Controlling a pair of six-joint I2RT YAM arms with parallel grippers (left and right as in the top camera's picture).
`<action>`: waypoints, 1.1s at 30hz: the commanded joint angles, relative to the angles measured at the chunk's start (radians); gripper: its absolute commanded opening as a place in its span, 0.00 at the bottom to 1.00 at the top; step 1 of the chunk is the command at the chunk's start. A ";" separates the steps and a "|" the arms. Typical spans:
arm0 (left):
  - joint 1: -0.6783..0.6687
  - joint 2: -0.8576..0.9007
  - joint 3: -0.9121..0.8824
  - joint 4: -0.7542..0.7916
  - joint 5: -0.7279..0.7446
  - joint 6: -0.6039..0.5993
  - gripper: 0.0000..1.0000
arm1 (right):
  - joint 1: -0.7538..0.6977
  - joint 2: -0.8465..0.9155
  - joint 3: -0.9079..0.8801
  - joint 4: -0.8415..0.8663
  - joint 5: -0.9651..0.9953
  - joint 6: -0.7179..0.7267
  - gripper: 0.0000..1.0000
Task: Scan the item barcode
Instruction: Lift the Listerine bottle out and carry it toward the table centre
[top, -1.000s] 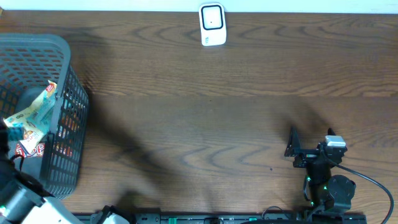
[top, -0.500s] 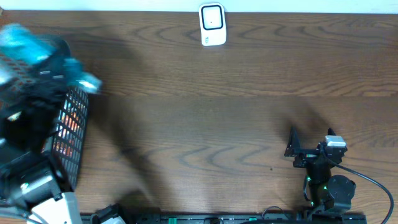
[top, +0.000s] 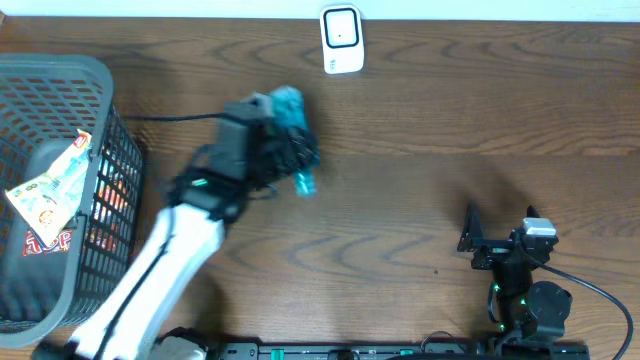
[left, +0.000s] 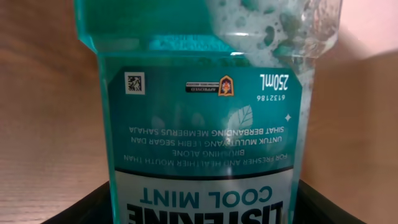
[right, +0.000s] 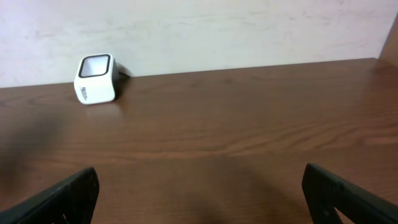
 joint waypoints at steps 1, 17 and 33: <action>-0.087 0.095 0.028 0.008 -0.220 0.121 0.62 | 0.005 -0.005 -0.003 -0.002 0.008 -0.013 0.99; -0.198 0.335 0.028 0.051 -0.293 0.211 0.62 | 0.005 -0.005 -0.003 -0.002 0.008 -0.013 0.99; -0.270 0.392 0.027 0.062 -0.293 0.183 0.92 | 0.005 -0.005 -0.003 -0.002 0.008 -0.013 0.99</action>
